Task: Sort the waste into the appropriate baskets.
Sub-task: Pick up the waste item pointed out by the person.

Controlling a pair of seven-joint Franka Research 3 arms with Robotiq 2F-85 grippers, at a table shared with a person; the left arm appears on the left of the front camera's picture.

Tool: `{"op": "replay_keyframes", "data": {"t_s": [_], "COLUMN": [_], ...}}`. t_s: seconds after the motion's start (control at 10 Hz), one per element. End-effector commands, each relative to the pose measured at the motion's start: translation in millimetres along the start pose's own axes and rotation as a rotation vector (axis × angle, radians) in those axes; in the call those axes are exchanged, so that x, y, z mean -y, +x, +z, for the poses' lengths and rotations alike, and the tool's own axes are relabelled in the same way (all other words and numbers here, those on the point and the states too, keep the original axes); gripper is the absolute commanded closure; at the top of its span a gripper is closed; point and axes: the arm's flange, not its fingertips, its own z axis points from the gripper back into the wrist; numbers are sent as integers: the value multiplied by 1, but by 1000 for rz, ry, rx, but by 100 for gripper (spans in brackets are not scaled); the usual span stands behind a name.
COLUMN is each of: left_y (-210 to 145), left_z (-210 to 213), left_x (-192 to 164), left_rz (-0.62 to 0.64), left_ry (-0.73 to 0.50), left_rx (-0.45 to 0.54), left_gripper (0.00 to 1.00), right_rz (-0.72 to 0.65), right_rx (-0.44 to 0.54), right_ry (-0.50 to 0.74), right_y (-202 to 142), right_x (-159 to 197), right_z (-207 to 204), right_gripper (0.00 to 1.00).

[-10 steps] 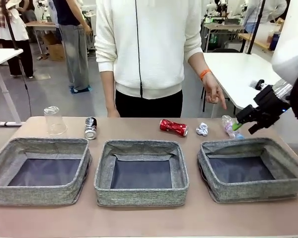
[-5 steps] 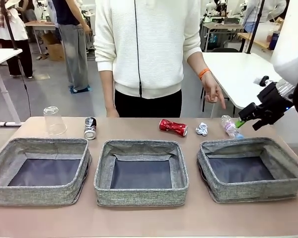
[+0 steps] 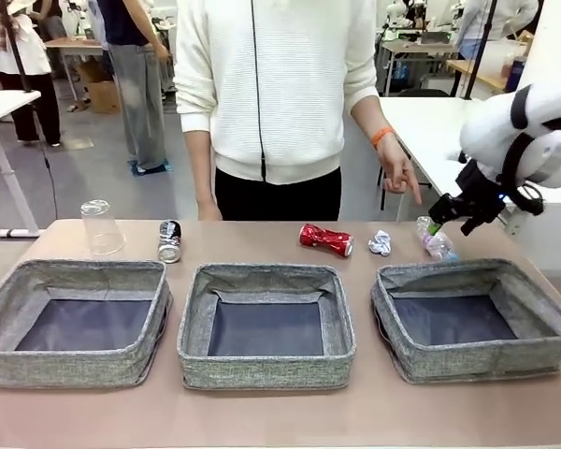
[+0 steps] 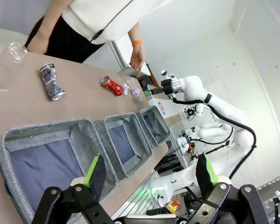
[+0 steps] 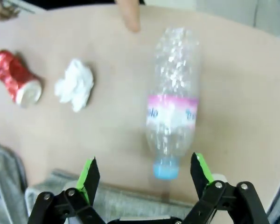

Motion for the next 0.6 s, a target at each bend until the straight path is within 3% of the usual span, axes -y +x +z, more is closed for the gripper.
{"op": "replay_keyframes", "data": {"t_s": [0.0, 0.3, 0.5], "left_y": [1, 1, 1], "left_z": [0, 0, 0], "left_x": [2, 2, 2], "left_rz": [-22, -22, -22], "left_ry": [-18, -18, -18], "left_rx": [14, 14, 14], "left_gripper": [0, 0, 0], "right_rz": [-39, -71, -68], "right_rx": [36, 36, 59], "right_ry": [-61, -58, -44], "right_y": [18, 30, 30], "right_x": [-4, 4, 3], "right_z": [-20, -64, -71], "right_gripper": [0, 0, 0]}}
